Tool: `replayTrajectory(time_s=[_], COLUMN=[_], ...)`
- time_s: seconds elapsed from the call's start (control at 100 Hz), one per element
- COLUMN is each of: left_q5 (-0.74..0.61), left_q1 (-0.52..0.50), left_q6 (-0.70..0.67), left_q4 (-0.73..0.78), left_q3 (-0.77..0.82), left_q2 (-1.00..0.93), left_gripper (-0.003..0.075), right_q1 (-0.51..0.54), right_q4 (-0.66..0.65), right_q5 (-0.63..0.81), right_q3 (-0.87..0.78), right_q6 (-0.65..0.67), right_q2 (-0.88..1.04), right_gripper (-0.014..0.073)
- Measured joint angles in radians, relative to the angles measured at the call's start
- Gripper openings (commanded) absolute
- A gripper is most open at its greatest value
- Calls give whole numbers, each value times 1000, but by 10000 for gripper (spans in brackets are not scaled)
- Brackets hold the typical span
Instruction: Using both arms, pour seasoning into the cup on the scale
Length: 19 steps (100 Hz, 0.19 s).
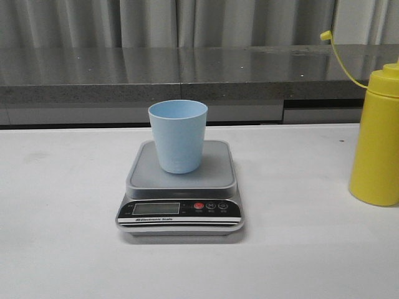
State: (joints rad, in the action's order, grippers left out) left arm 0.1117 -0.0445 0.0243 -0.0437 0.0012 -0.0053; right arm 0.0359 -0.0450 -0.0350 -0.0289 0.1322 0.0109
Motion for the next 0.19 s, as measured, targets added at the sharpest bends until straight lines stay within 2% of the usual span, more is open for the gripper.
replayTrajectory(time_s=[0.19], left_q5=[0], left_q1=[0], left_q6=[0], left_q4=[0], left_q3=[0], left_q2=[0], left_gripper=[-20], right_q1=[0], right_q4=[0], right_q5=[0], right_q3=[0], right_q6=[0], right_q2=[0], right_gripper=[-58])
